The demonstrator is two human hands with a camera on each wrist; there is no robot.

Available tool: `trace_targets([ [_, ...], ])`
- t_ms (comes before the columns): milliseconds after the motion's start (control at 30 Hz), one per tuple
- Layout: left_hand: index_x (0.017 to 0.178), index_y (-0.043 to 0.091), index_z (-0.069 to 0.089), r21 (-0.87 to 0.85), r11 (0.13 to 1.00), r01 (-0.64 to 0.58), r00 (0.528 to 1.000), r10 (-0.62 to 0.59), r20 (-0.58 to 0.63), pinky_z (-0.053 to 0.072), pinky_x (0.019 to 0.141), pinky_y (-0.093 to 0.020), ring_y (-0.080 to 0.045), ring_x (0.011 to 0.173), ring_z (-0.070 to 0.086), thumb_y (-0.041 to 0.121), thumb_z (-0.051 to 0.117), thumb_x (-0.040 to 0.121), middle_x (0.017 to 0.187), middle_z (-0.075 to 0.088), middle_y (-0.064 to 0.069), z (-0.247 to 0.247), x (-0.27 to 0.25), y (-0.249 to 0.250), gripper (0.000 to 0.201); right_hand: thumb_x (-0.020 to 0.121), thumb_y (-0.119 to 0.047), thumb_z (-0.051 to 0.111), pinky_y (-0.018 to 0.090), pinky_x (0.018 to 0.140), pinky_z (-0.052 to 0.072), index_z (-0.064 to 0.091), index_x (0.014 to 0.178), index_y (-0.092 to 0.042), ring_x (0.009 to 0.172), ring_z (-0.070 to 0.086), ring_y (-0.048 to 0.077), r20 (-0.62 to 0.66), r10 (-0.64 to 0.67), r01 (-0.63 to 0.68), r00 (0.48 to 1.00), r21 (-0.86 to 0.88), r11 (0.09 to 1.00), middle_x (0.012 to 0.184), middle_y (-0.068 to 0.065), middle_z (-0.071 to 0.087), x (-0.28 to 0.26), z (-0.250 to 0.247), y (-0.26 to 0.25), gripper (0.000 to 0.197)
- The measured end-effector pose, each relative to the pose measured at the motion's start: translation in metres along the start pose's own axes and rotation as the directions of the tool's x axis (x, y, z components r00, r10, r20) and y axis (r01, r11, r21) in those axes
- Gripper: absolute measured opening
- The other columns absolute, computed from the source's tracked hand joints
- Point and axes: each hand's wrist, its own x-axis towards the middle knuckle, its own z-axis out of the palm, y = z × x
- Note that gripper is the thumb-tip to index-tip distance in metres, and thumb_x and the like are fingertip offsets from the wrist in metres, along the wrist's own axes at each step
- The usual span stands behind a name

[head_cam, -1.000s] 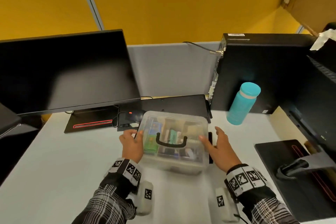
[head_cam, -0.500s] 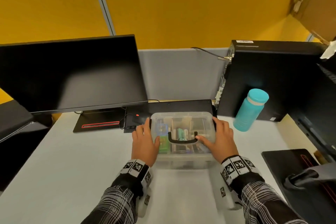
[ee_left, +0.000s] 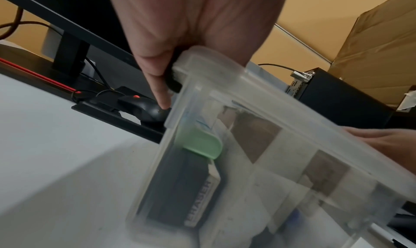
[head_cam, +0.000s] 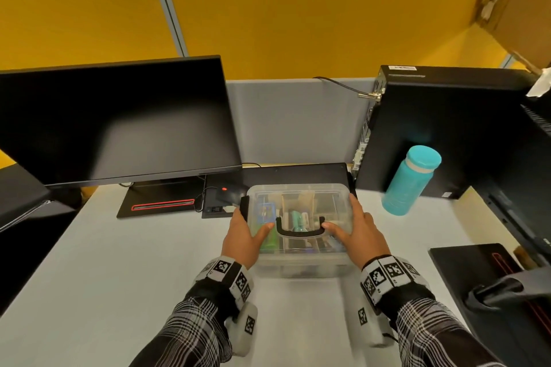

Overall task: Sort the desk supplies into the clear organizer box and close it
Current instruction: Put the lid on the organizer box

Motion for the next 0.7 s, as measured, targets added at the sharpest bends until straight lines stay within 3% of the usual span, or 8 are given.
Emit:
trace_targets([
  [167, 0.134, 0.016, 0.034, 0.020, 1.000, -0.008, 1.000, 0.008, -0.012, 0.052, 0.093, -0.042, -0.024, 0.111, 0.059, 0.044, 0.064, 0.084, 0.129, 0.054, -0.006, 0.0035, 0.0008, -0.0058, 0.064, 0.083, -0.067, 0.042, 0.040, 0.087, 0.051, -0.004, 0.145, -0.043, 0.102, 0.058, 0.031, 0.034, -0.069, 0.073, 0.997, -0.119, 0.990, 0.124, 0.014, 0.047, 0.0014, -0.0023, 0.0016, 0.081],
  [433, 0.141, 0.013, 0.027, 0.131, 0.991, -0.038, 0.999, 0.039, -0.005, 0.051, 0.095, -0.041, -0.027, 0.117, 0.056, 0.044, 0.052, 0.092, 0.137, 0.047, -0.010, 0.0059, -0.0005, -0.0029, 0.064, 0.087, -0.067, 0.026, 0.033, 0.077, 0.052, -0.013, 0.145, -0.042, 0.092, 0.062, 0.026, 0.090, -0.131, 0.157, 0.987, -0.401, 0.903, 0.118, 0.014, 0.050, 0.0015, -0.0099, -0.0063, 0.075],
  [700, 0.137, 0.019, 0.032, 0.063, 0.993, -0.095, 0.995, 0.096, -0.012, 0.052, 0.095, -0.042, -0.023, 0.114, 0.056, 0.043, 0.053, 0.091, 0.132, 0.050, -0.006, 0.0036, -0.0017, -0.0060, 0.056, 0.086, -0.068, 0.030, 0.036, 0.079, 0.052, -0.007, 0.147, -0.036, 0.103, 0.060, 0.028, 0.017, -0.101, 0.101, 0.995, -0.285, 0.953, 0.131, 0.011, 0.044, 0.0000, -0.0048, -0.0016, 0.078],
])
